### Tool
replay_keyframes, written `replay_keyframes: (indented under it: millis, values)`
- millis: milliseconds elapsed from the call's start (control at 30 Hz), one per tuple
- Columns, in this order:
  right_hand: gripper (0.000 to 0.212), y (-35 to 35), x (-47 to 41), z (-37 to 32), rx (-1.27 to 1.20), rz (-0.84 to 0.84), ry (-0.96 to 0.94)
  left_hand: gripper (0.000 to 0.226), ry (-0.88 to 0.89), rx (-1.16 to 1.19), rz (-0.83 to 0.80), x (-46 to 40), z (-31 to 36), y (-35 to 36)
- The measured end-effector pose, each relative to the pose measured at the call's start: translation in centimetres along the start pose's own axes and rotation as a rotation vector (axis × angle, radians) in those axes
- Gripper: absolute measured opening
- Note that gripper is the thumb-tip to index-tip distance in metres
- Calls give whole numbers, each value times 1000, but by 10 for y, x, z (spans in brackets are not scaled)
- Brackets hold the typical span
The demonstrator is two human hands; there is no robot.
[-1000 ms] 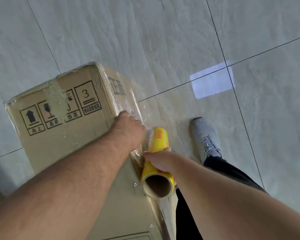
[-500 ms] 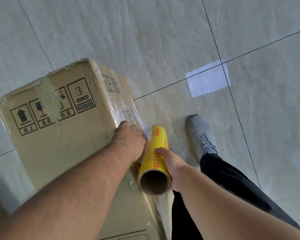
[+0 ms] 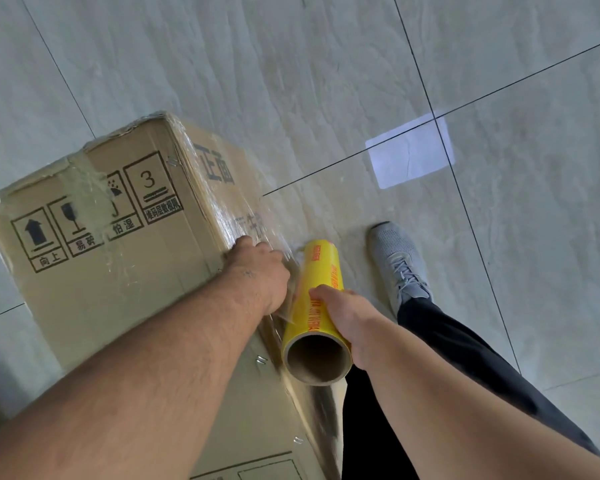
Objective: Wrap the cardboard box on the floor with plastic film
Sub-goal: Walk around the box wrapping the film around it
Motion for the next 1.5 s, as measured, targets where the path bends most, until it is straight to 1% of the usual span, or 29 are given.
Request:
replay_keyframes:
  millis: [67, 100, 200, 300, 333, 367, 433, 467, 533, 600, 633, 700, 767, 833, 867, 933, 1033, 1100, 1133, 1200, 1300, 1367, 1400, 1500]
  values:
    - [82, -2, 1, -8, 125, 62, -95, 41, 7, -6, 8, 0, -2, 1]
    - [87, -4, 2, -11, 194, 75, -129, 40, 12, -2, 13, 1, -2, 2]
    - [84, -19, 1, -11, 394, 82, -141, 40, 27, 23, 39, 3, -2, -2]
    - [79, -19, -5, -8, 466, 30, -103, 40, 31, 19, 24, 2, -1, -4]
    - [81, -13, -8, -9, 524, 18, -100, 42, 30, -1, 4, 1, -1, -2]
    - [90, -5, -12, -9, 592, 18, -96, 45, 27, -31, -12, 2, -1, -1]
    - [117, 17, -23, -11, 710, 18, -74, 47, 30, -105, -24, 5, -1, 2]
    - [126, 28, -28, -11, 751, 5, -67, 47, 33, -125, -20, 6, -2, 3]
    - [129, 41, -38, -12, 805, -11, -69, 47, 52, -126, -9, 5, 0, 5]
    - [126, 40, -34, -12, 767, -10, -70, 51, 92, -81, 2, 4, 5, 7]
    - [123, 36, -29, -10, 703, -15, -74, 52, 112, -50, -1, 5, 9, 8]
    - [117, 25, -24, 1, 481, -19, -60, 46, 133, -42, -3, 8, 13, 12]
    - [116, 16, -23, 23, 198, -7, 16, 37, 127, -61, 10, 10, 17, 14]
    - [114, 18, -25, 43, -67, -68, 88, 32, 106, -72, 12, 10, 17, 16]
    - [108, 22, -26, 50, -157, -112, 106, 31, 98, -76, 6, 9, 17, 16]
    - [97, 26, -25, 53, -236, -158, 108, 29, 85, -82, -10, 8, 17, 17]
    - [74, 22, -28, 48, -241, -157, 54, 32, 80, -80, 10, 7, 21, 16]
    - [68, 15, -28, 44, -221, -147, 42, 37, 51, -21, 36, 7, 22, 17]
    - [69, 10, -27, 43, -220, -137, 43, 39, 35, 5, 45, 7, 23, 16]
    - [78, 4, -24, 41, -175, -119, 23, 40, 20, 31, 54, 9, 27, 12]
    - [103, -4, -29, 37, 25, -52, -86, 38, 7, 47, 56, 12, 29, 11]
    - [114, -9, -36, 38, 142, -30, -98, 37, 9, 62, 50, 10, 27, 10]
    - [115, -11, -36, 39, 165, -33, -74, 37, 12, 69, 50, 9, 27, 11]
    - [100, -6, -33, 49, 294, -64, -20, 40, 3, 53, 50, 7, 29, 13]
Point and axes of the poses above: each hand's wrist, its own x-axis away from the middle knuckle, its own y-axis out of the palm, z = x × y, the point moved 5 cm from there along -x, towards the middle knuckle, and after that the axes turned 1 degree about z, right-handed, at the moved point
